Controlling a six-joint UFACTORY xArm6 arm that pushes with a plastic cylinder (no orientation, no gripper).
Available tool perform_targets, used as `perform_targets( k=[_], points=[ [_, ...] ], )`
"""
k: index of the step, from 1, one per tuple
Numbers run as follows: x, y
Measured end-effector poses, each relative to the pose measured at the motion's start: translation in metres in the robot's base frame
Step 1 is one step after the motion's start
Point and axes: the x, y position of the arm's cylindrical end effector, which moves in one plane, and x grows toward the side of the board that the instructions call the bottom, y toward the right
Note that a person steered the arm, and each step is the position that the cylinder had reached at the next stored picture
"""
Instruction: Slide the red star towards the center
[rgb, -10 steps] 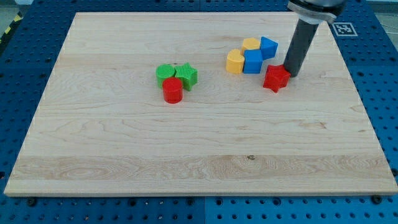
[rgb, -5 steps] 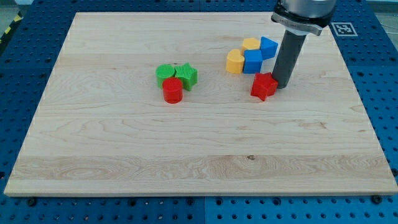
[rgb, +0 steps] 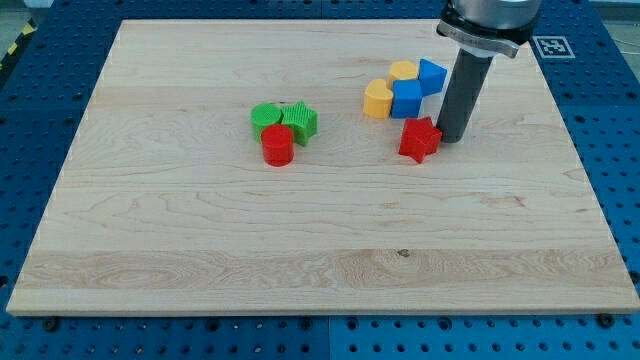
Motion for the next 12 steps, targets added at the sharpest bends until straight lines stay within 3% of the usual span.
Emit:
perform_targets(
  k=[12],
  points=[
    [0.018,-0.061]
  ],
)
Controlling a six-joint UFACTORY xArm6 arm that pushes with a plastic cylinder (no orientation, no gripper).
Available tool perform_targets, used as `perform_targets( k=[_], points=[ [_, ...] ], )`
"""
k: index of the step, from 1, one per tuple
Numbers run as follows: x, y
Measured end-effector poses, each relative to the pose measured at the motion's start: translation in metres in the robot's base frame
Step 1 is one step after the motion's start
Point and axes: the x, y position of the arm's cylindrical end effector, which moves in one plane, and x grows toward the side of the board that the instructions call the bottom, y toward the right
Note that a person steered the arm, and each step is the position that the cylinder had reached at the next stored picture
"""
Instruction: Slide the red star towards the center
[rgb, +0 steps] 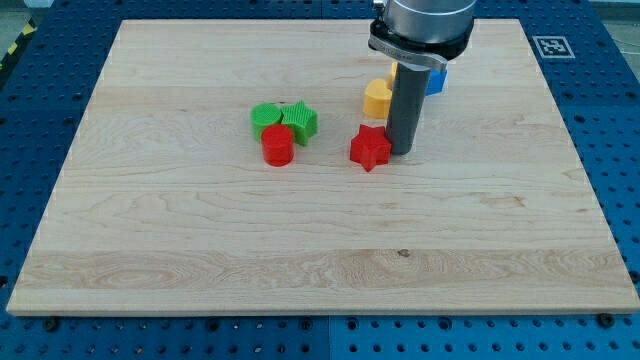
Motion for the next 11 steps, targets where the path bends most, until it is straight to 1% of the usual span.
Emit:
perform_targets(
  k=[3,7,10,11],
  points=[
    [0.004,-0.032],
    [0.035,-0.024],
    [0.04,-0.023],
    [0.04,-0.055]
  ],
)
